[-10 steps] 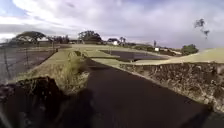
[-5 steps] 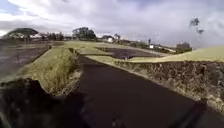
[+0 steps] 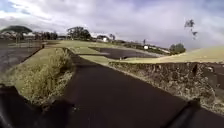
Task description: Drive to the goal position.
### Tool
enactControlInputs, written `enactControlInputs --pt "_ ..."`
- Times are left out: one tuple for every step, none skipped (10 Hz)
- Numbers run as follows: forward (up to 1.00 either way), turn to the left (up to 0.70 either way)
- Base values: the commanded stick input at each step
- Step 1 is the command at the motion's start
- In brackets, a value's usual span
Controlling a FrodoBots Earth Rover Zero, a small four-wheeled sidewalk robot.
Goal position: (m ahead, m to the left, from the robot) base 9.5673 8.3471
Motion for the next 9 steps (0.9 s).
enactControlInputs --pt "0.5 0.0" --pt "0.5 0.0" --pt "0.5 0.0" --pt "0.44 0.0" --pt "0.48 0.0" --pt "0.5 0.0" --pt "0.22 0.0" --pt "0.01 0.0" --pt "0.0 0.0"
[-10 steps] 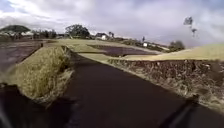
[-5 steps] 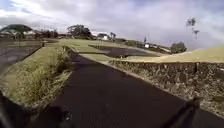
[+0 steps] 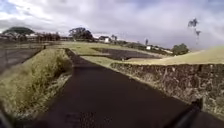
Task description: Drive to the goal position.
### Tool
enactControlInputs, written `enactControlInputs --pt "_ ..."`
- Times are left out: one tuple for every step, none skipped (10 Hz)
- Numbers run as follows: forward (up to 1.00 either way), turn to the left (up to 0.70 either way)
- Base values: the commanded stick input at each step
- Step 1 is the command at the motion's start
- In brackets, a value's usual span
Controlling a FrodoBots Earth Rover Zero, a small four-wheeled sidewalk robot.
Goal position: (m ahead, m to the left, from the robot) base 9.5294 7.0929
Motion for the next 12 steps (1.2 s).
enactControlInputs --pt "0.0 0.0" --pt "0.0 0.0" --pt "0.01 0.0" --pt "0.17 0.0" --pt "0.21 0.0" --pt "0.21 0.0" --pt "0.21 0.0" --pt "0.21 0.14" --pt "0.21 0.33" --pt "0.2 0.41" --pt "0.2 0.41" --pt "0.21 0.41"
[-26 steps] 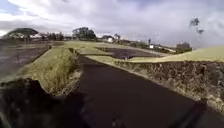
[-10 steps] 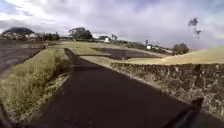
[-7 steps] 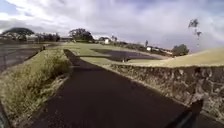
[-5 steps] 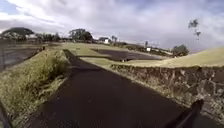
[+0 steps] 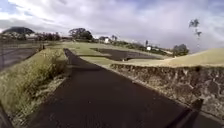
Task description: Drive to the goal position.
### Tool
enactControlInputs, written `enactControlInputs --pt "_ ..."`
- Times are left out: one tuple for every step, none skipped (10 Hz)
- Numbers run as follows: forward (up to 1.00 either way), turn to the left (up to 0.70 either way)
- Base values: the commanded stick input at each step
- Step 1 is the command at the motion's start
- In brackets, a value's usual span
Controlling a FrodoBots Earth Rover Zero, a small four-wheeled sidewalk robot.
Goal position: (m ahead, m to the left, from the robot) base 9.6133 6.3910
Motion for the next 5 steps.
enactControlInputs --pt "0.2 0.41" --pt "0.21 0.32" --pt "0.06 0.21" --pt "0.0 0.12" --pt "0.0 0.03"
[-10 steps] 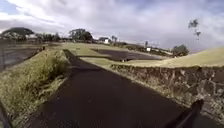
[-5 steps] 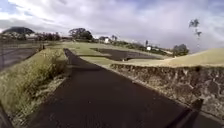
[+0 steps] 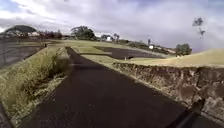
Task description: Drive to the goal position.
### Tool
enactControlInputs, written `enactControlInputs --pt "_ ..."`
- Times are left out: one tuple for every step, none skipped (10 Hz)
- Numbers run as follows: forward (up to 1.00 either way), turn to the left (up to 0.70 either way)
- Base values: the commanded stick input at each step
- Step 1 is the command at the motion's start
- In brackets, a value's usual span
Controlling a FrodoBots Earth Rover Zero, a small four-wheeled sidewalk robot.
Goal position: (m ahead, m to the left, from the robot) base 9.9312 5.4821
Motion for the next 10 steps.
enactControlInputs --pt "0.22 0.0" --pt "0.5 0.0" --pt "0.5 0.0" --pt "0.5 0.0" --pt "0.5 0.0" --pt "0.5 0.0" --pt "0.5 0.0" --pt "0.5 0.0" --pt "0.5 0.0" --pt "0.5 0.0"
